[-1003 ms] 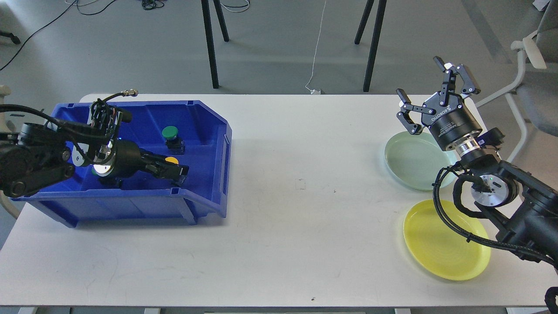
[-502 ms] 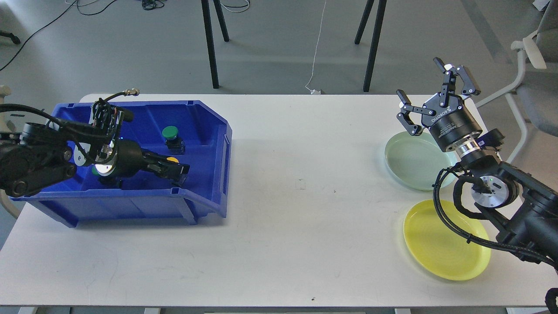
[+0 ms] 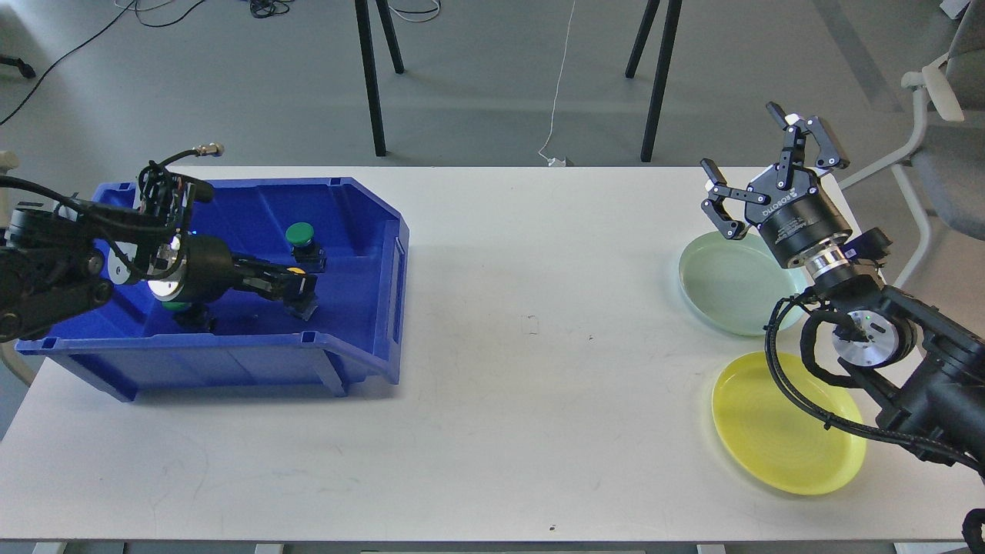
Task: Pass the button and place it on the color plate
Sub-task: 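Lift the yellow button out of the bin with the left gripper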
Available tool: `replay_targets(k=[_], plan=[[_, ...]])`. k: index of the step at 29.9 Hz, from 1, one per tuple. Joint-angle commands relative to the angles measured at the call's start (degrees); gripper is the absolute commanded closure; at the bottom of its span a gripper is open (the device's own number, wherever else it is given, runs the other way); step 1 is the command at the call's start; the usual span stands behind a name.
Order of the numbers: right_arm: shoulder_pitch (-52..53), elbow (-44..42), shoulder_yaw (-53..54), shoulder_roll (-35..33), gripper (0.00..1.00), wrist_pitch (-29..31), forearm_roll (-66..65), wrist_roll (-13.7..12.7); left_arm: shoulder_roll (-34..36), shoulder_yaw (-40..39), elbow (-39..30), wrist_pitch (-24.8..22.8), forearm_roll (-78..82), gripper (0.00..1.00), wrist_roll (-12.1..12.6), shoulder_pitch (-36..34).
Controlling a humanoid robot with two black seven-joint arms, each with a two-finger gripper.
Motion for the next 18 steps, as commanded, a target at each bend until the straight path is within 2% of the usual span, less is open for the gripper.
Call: replay_targets(k=[1,6,10,13,18], plan=[[0.1,-0.2,0.6,0.3,0.01,0.0,0.0,0.0,5.1,-4.5,-5.3,-3.2,0.1,0.94,0.0,-2.5],[0.0,-0.1,3.5,0.3,0.01,0.0,0.8,0.0,13.4,-16.1,-13.5,-14.5,-0.5,0.94,0.0,-7.4],[-0.3,-0.1,4.8,0.3,0.01,0.0,1.1,0.0,15.1,-25.7,-14.9,-14.5,-9.2,0.94,0.0,-7.3],[-0.7,-0.1,6.0,0.3,0.01,0.0,1.1,0.0,14.6,-30.0,-14.9,-14.5,-23.9,0.94,0.0,-6.9],[-2.3,1.5,7.1,-0.5,0.01,0.0,1.0,0.0,7.6,-31.8,-16.0,-14.5,-43.6,0.94,0.0,-3.6]])
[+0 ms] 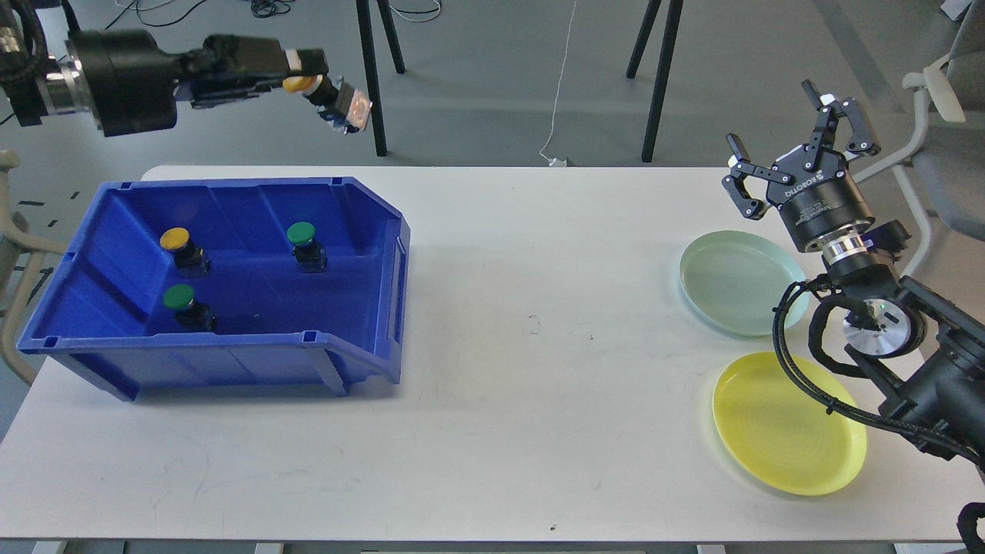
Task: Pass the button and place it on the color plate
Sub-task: 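Lift the yellow button out of the bin with the left gripper, then bring the right gripper to the left gripper and grasp the yellow button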
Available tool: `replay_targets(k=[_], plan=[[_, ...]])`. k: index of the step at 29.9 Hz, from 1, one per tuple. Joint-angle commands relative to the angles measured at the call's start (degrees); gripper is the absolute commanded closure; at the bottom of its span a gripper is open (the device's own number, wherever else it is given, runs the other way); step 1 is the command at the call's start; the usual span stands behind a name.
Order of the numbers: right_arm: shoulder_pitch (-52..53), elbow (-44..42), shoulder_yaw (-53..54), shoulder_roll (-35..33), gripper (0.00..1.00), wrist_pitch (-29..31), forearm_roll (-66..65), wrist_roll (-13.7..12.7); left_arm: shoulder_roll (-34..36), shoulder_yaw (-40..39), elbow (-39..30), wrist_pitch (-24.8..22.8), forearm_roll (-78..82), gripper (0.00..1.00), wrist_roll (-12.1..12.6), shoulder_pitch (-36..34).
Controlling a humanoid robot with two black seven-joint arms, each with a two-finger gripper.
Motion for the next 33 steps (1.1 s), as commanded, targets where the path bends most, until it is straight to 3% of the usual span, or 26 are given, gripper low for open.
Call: replay_targets(k=[1,6,10,14,18,33], plan=[[-0.8,2.4,0.1,-0.7,0.01,0.0,-0.3,0.0,-6.9,-1.1,-0.8,0.0,-11.8,0.94,0.0,3.8],[-3.0,10.2,-0.7,-5.3,0.01,0.0,-3.1,0.0,-19.7,-6.3,0.8,0.0,-12.3,0.93,0.0,15.4],[-6.7,19.4,-1.4,-7.4,0.01,0.0,-12.7,0.0,-26.9,-9.8,4.1,0.0,-9.8,0.93,0.0,22.4],[-9.6,26.5,-1.3,-6.7,0.01,0.0,-21.3,0.0,-27.4,-16.1,4.7,0.0,-9.2,0.93,0.0,26.6],[-10.0,29.4,-1.8,-3.7,0.01,-1.2,-23.6,0.0,-27.4,-16.9,4.7,0.0,-9.1,0.93,0.0,27.6],[-6.8,28.3,-5.7,3.2,0.01,-5.0,-25.8,0.0,-27.6,-16.9,4.8,0.0,-9.1,0.93,0.0,28.0]])
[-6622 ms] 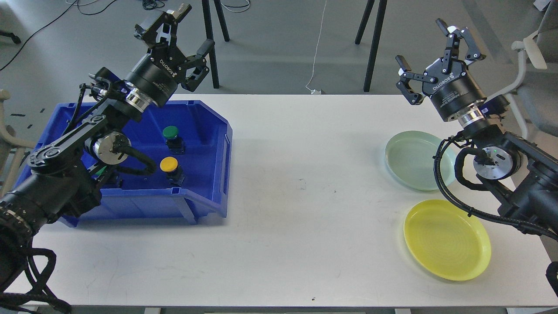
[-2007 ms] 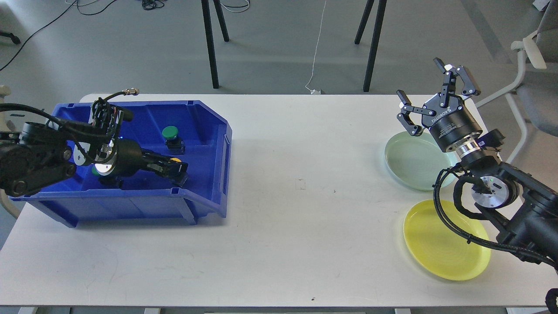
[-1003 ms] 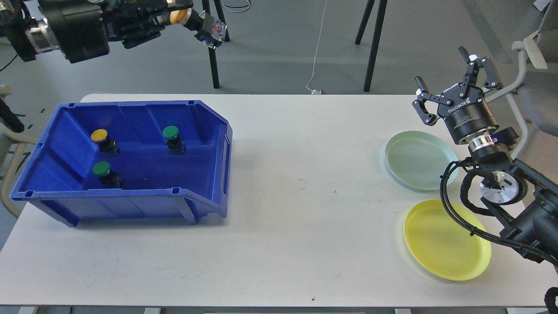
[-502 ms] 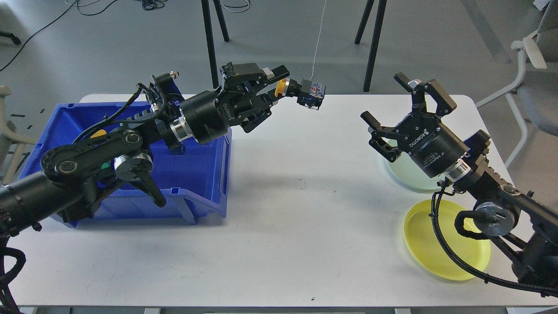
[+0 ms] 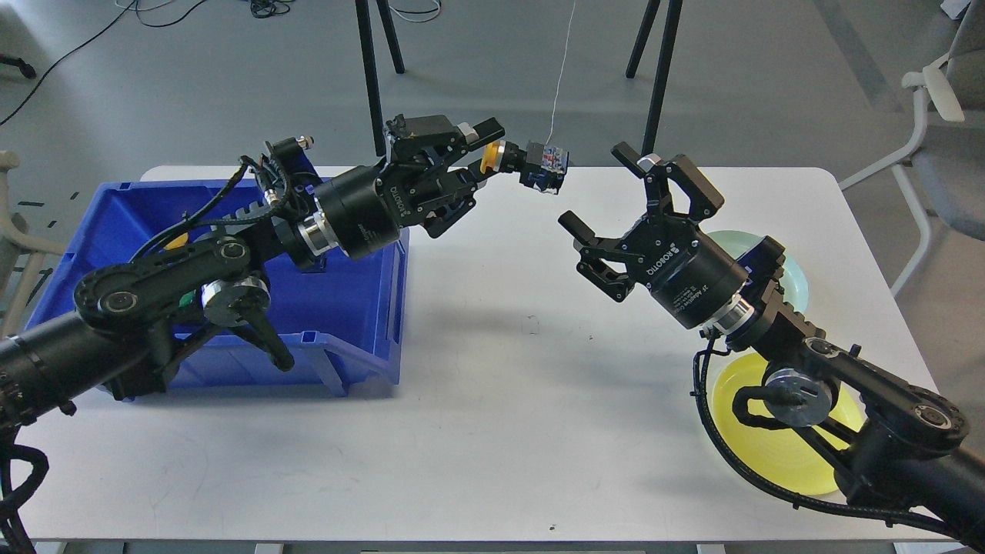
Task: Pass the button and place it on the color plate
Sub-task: 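Bring the right gripper to the left gripper and grasp the yellow button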
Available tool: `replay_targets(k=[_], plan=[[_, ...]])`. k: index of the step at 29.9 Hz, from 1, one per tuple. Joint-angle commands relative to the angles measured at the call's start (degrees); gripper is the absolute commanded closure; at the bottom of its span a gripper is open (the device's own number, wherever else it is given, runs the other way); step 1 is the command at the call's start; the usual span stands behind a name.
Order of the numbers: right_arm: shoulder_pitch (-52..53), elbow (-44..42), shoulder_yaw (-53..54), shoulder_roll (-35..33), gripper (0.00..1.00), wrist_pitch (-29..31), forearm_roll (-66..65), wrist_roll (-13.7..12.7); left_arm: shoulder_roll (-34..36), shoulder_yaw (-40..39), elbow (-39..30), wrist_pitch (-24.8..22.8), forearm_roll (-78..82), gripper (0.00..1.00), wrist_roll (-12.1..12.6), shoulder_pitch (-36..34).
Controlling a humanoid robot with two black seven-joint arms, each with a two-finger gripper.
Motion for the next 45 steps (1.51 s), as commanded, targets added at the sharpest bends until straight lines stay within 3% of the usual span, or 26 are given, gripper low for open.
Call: replay_targets(k=[1,14,23,27,29,33,34,40,45], plan=[[1.5,-1.4,-1.4,1.9,0.01,-1.1,-0.3,0.0,0.0,0.0,0.0,0.0,0.0,0.93,0.0,0.0],[5.7,-6.6,-2.9,7.1,0.01,-1.7,-0.3,0.0,0.0,0.0,0.0,0.0,0.0,0.92,0.0,0.0],[7.1,-8.1,-5.1,9.9,0.02,-5.1,0.5,0.0,0.0,0.0,0.0,0.0,0.0,0.92,0.0,0.0],[6.8,-7.7,-5.5,9.8,0.07,-5.1,0.6,0.0,0.0,0.0,0.0,0.0,0.0,0.93,0.0,0.0],[6.7,-7.2,-5.8,9.6,0.15,-5.1,0.6,0.0,0.0,0.0,0.1,0.0,0.0,0.93,0.0,0.0],[6.3,-5.3,-5.8,9.3,0.58,-5.1,0.3,0.0,0.0,0.0,0.1,0.0,0.0,0.93,0.0,0.0],[6.3,-5.3,-5.7,9.3,0.64,-5.2,0.3,0.0,0.0,0.0,0.1,0.0,0.0,0.92,0.0,0.0],[6.3,-5.3,-5.5,9.3,0.92,-6.0,0.3,0.0,-0.1,0.0,0.1,0.0,0.0,0.93,0.0,0.0],[6.3,-5.2,-5.5,9.5,0.99,-8.5,0.5,0.0,-0.1,0.0,0.2,0.0,0.0,0.92,0.0,0.1]])
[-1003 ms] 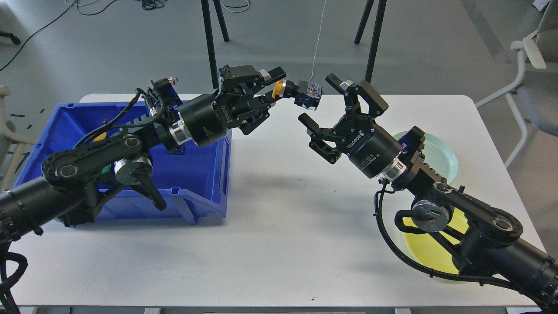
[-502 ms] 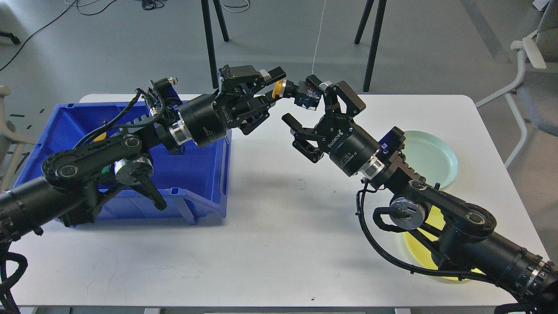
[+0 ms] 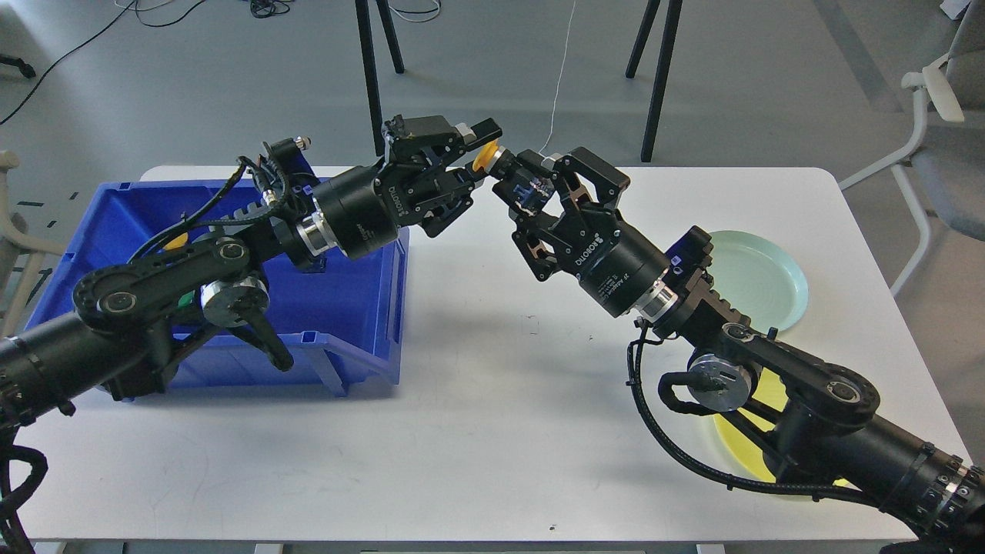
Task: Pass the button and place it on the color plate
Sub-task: 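Bring the right gripper to the left gripper and grasp the yellow button, then open the left gripper and pull the right gripper away with the button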
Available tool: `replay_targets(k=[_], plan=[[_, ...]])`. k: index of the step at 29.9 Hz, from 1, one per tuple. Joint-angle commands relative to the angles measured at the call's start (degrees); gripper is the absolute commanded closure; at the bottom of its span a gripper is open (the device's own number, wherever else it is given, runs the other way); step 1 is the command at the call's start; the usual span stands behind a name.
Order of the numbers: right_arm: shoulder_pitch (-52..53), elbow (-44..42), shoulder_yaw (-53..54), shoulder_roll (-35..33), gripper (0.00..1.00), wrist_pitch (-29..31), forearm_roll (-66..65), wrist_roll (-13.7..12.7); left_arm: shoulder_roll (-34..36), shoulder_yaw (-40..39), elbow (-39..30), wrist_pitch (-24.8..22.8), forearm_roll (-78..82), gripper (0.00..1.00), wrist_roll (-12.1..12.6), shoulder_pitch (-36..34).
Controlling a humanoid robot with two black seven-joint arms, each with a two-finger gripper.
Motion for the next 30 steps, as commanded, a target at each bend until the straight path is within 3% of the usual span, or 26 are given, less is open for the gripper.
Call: replay_targets(k=[1,18,22,24,25,30], plan=[[0.1,0.2,0.0,0.1,0.99,-1.2,0.1,0.1,0.1,0.0,0.2,0.1,0.1,0.92,0.0,0.2],[-1.3,1.6,0.4,-0.2,1.00,-2.1,0.2,0.1,0.1,-0.2,0.2,0.1,0.0,0.90,0.0,0.3],[-2.0,2.3,0.8,-1.5,1.00,-2.1,0.2,0.1,0.0,-0.2,0.2,0.1,-0.2,0.67,0.0,0.3],[-2.3,3.4,1.0,-3.3,1.00,-2.1,0.2,0.1,0.0,-0.4,0.2,0.1,-0.5,0.33,0.0,0.3],[-2.8,4.1,1.2,-4.2,1.00,-2.1,0.2,0.1,-0.1,-0.8,0.2,0.1,-0.7,0.22,0.0,0.3],[-6.6,8.0,3.9,-8.3,1.00,-2.1,0.2,0.1,-0.3,-3.5,0.2,0.1,-0.6,0.20,0.0,2.4]])
